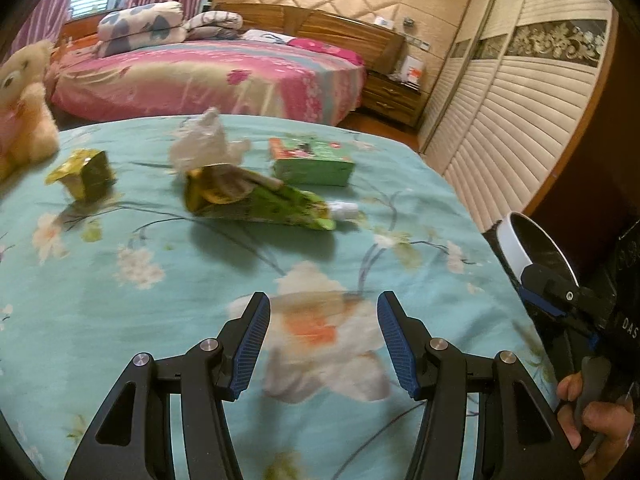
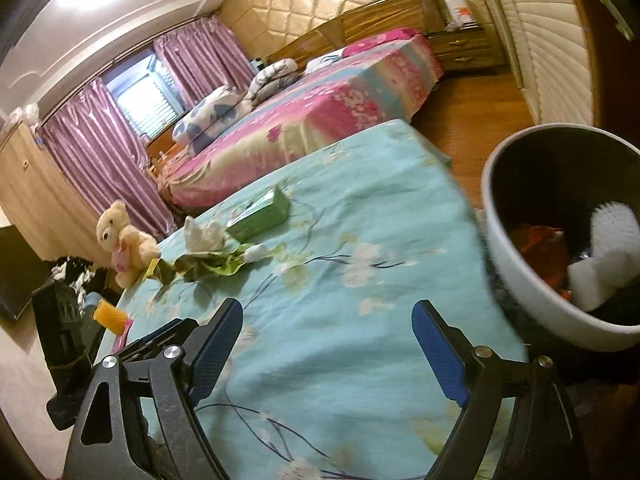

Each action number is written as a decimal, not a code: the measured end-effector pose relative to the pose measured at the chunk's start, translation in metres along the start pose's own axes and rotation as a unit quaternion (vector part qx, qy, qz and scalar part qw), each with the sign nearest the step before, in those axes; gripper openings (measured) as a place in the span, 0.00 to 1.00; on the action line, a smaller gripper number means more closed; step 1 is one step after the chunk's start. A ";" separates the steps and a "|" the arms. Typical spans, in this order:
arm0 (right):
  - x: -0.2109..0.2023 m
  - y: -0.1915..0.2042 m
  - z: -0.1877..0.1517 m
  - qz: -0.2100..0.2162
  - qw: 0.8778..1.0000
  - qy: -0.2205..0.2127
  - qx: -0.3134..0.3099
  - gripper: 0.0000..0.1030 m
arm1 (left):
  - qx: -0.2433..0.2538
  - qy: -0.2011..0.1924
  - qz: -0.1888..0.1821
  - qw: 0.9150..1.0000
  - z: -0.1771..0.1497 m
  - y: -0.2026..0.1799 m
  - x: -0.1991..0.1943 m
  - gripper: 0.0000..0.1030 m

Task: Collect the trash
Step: 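Move both open tools back over the table toward the wrappers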

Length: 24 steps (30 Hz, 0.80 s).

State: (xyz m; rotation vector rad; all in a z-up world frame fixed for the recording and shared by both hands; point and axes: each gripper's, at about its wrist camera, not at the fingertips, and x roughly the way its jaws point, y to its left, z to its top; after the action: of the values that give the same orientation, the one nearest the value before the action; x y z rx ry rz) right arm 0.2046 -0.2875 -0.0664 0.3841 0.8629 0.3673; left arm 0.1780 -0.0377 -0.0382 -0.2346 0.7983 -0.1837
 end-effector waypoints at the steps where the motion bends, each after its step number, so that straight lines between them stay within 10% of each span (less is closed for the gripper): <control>1: 0.004 0.005 0.000 0.005 1.000 0.003 -0.004 0.86 | -0.003 -0.001 0.002 1.000 0.000 0.004 -0.002 0.54; 24: 0.078 0.092 0.006 0.060 0.982 0.053 -0.172 0.86 | -0.061 -0.011 0.075 0.995 0.021 0.103 -0.012 0.56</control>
State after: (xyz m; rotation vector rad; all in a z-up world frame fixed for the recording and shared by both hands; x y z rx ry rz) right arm 0.2414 -0.1729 -0.0717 0.0952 0.8635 0.6437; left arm 0.1926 0.0670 -0.0439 -0.2895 0.8025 0.0090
